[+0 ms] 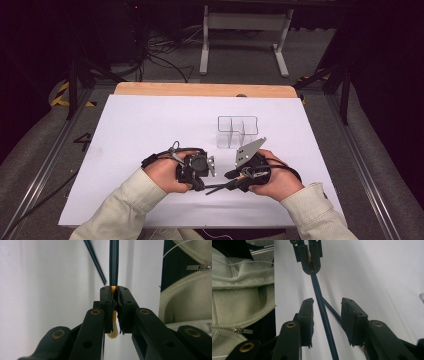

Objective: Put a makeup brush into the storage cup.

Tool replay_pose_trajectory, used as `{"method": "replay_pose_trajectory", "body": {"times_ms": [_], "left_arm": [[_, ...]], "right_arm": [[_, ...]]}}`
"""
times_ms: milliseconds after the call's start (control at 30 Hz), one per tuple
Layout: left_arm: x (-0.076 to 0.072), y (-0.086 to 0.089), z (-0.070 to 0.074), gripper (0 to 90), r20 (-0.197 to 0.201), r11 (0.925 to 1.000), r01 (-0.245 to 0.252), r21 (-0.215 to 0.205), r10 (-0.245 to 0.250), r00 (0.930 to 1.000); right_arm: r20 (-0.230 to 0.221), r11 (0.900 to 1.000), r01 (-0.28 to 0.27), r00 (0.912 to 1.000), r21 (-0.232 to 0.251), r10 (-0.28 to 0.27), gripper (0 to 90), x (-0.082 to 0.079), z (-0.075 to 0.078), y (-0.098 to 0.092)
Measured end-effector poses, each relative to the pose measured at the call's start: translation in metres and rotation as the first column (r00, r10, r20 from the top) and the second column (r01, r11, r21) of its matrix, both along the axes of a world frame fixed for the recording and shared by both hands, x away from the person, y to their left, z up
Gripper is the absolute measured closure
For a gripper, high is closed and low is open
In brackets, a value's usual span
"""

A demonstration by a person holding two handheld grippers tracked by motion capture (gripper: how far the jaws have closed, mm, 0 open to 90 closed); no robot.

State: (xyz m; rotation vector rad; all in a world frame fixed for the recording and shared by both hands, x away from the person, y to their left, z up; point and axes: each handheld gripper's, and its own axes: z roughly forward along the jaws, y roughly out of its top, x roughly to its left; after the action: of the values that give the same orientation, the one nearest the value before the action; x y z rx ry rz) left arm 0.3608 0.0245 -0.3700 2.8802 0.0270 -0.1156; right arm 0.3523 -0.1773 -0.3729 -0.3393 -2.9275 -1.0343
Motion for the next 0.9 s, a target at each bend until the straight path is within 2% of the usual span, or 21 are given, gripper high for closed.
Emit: {"method": "replay_pose_trajectory", "body": {"times_ms": [167, 700, 900], "left_arm": [[-0.0006, -0.0002, 0.001, 83.3, 0.01, 0.9999, 0.008, -0.009, -0.008, 0.9999], [-0.0033, -0.0014, 0.0, 83.3, 0.012, 0.9999, 0.01, 0.001, -0.01, 0.9999], [-0.0028, -0.0012, -0.0007, 83.3, 0.006, 0.9999, 0.014, -0.003, -0.014, 0.9999]], "right_arm": [[-0.01, 1.0, -0.013, 0.9999, -0.014, 0.013, 67.0, -0.0003, -0.0024, 0.001], [-0.014, 0.998, -0.033, 0.9994, -0.06, 0.033, 71.5, -0.0001, -0.0061, 0.0035], [-0.018, 0.996, -0.05, 0.9987, -0.074, 0.048, 78.6, -0.001, -0.0061, 0.0047]]}}
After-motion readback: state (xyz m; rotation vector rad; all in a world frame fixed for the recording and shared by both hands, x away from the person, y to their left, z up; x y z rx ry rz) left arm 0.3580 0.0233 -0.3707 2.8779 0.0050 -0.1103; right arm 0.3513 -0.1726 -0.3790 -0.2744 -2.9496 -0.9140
